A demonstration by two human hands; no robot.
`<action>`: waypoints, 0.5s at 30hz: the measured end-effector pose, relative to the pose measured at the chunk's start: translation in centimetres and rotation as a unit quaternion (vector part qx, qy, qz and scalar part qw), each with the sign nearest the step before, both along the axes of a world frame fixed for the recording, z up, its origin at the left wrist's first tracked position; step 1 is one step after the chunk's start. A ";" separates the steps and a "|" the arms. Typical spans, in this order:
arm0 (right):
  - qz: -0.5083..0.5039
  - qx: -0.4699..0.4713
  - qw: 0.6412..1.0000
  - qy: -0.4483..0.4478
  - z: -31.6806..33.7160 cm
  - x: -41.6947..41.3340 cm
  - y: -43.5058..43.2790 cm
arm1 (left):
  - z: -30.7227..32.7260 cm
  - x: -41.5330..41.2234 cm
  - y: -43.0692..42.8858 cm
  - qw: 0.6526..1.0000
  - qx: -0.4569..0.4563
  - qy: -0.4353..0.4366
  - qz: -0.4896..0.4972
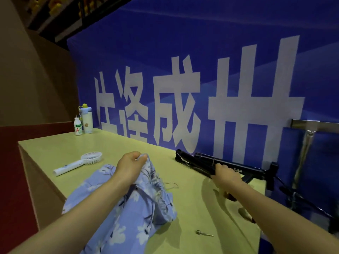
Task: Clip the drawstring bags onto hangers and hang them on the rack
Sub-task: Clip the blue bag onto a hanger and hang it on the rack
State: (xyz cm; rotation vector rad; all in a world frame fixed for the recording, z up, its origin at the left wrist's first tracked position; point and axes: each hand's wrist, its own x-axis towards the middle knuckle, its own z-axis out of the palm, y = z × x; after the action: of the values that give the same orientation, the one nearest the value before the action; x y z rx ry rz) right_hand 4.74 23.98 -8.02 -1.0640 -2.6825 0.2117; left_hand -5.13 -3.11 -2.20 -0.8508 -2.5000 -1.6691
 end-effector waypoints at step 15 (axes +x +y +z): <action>-0.025 0.151 0.988 -0.032 -2.0 -1.0 2.0 | -1.5 -2.6 -3.4 0.995 0.022 -0.089 -0.032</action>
State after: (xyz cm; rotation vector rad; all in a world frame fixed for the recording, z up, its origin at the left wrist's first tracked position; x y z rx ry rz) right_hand 3.70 26.00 -10.01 -1.0548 -2.6266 -0.2355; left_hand -7.72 -6.46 -3.66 -0.8202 -2.5623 -1.8928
